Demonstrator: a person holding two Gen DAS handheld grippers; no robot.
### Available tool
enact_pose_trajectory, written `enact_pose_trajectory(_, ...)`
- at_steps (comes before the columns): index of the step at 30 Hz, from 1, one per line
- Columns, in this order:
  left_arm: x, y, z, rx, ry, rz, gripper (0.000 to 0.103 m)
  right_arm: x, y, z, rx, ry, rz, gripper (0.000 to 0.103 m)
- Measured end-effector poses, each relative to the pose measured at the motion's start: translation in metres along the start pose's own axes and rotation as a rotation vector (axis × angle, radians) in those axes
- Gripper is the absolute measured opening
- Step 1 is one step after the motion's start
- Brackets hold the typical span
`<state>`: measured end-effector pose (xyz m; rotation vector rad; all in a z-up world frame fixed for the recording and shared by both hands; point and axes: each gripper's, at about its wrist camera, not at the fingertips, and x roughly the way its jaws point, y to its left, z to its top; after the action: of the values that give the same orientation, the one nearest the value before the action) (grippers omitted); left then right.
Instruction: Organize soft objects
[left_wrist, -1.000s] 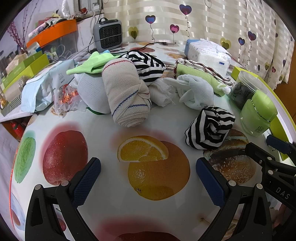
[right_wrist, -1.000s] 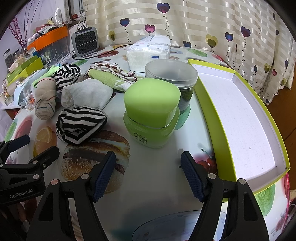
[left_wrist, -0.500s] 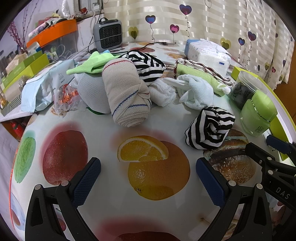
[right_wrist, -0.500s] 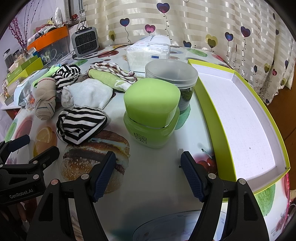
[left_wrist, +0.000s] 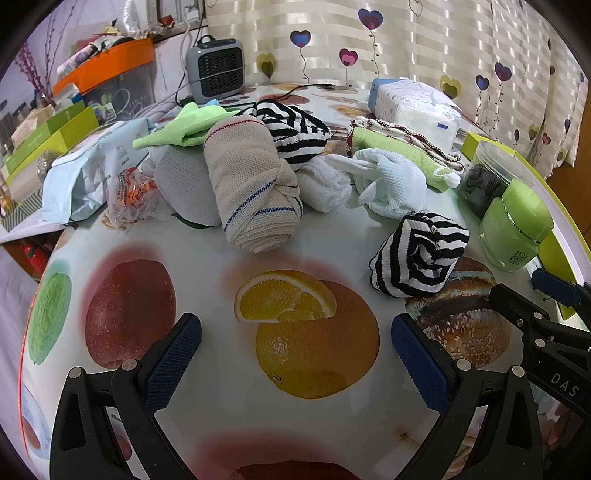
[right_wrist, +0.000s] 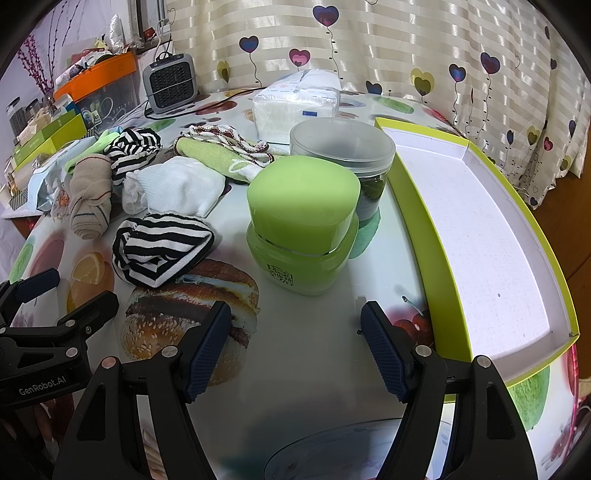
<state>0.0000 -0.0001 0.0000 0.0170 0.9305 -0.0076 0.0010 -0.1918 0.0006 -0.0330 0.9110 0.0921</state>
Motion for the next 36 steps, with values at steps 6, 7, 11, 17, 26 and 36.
enact_pose_trajectory(6, 0.000, 0.000, 0.000, 0.014, 0.000, -0.009, 0.103, 0.000, 0.001, -0.001, -0.001, 0.000, -0.008, 0.073)
enact_pose_trajectory(7, 0.000, 0.000, 0.000, 0.013, 0.000, -0.009, 0.103, 0.000, 0.001, -0.001, -0.001, 0.000, -0.008, 0.073)
enact_pose_trajectory(11, 0.000, 0.000, 0.000, 0.013, 0.000, -0.009, 0.103, -0.001, 0.001, -0.001, 0.000, 0.000, -0.008, 0.073)
enact_pose_trajectory(17, 0.000, 0.000, 0.000, 0.013, 0.000, -0.009, 0.103, -0.002, 0.000, -0.002, 0.002, -0.001, -0.011, 0.073)
enact_pose_trajectory(26, 0.000, 0.000, 0.000, 0.015, 0.000, -0.010, 0.103, -0.001, 0.001, -0.002, 0.003, -0.001, -0.009, 0.073)
enact_pose_trajectory(36, -0.003, 0.016, 0.001, 0.020, 0.015, -0.074, 0.102, -0.003, 0.002, -0.004, -0.009, 0.018, 0.013, 0.073)
